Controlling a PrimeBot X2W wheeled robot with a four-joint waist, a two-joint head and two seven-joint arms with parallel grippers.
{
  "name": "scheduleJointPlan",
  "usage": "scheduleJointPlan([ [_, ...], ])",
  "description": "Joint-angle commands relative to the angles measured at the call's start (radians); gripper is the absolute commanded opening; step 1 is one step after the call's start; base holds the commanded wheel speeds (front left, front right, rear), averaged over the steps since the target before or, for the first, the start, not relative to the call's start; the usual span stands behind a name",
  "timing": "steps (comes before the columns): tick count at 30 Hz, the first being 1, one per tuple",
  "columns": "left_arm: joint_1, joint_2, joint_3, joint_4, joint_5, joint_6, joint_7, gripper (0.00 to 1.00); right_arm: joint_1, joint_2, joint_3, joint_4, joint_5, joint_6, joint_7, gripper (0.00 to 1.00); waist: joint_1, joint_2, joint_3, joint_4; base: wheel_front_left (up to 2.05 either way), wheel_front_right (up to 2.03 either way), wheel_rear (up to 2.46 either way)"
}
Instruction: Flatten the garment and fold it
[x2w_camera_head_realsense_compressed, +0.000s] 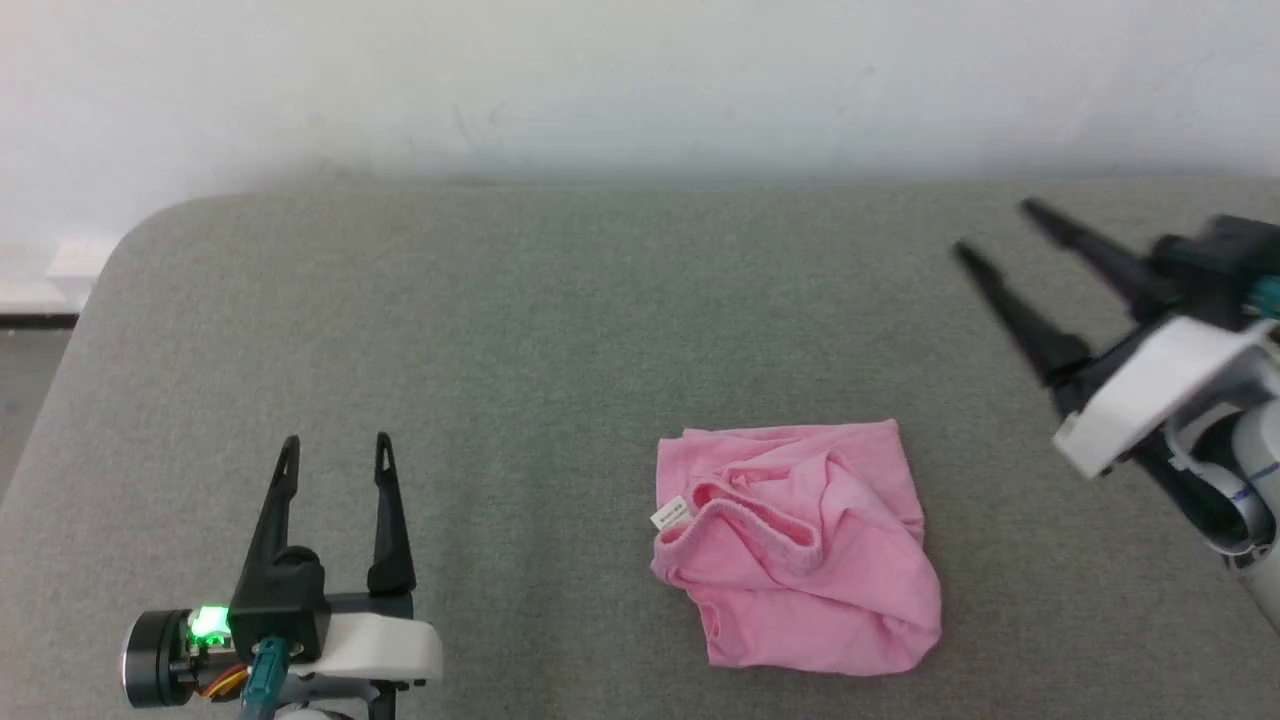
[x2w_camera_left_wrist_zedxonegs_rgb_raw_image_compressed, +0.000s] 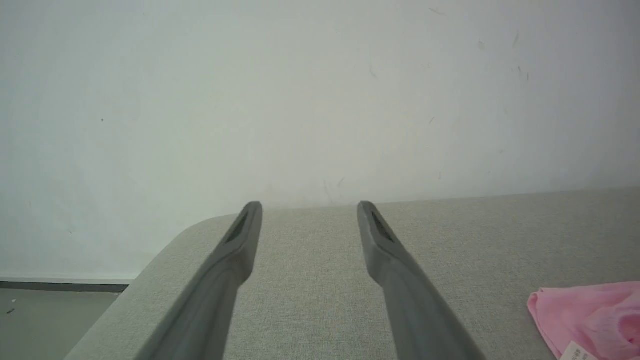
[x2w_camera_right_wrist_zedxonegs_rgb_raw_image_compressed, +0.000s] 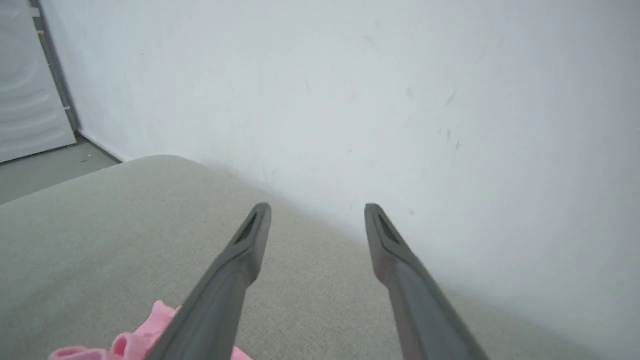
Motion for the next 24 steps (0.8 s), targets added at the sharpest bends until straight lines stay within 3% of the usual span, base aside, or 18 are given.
scheduleJointPlan([
  [1,0.011,0.007,0.006,0.001,-0.005,-0.005,-0.005,1.0,0.041,0.034,-0.074,0.027,-0.063,-0.002,-0.063,1.0,0.0001,0.0001,-0.028,-0.027,0.0,0.0,0.0],
  [6,0.018,0.005,0.014,-0.002,-0.004,-0.012,-0.005,1.0,0.189,0.201,-0.389,0.077,-0.304,-0.002,-0.222,1.0,0.0001,0.0001,-0.041,-0.027,0.0,0.0,0.0],
  [12,0.037,0.002,0.034,-0.011,-0.012,-0.021,-0.005,1.0,0.381,0.412,-0.597,-0.093,-0.469,-0.002,-0.238,1.0,0.0001,0.0001,-0.051,-0.021,0.0,0.0,0.0],
  [18,0.051,-0.003,0.044,-0.011,-0.012,-0.038,-0.005,1.0,0.566,0.544,-0.645,-0.203,-0.547,-0.002,-0.239,1.0,0.0001,0.0001,-0.058,-0.005,0.0,0.0,0.0],
  [24,0.06,-0.008,0.046,-0.008,-0.005,-0.048,-0.005,1.0,0.663,0.586,-0.65,-0.22,-0.557,-0.002,-0.239,1.0,0.0001,0.0001,-0.064,0.004,0.0,0.0,0.0],
])
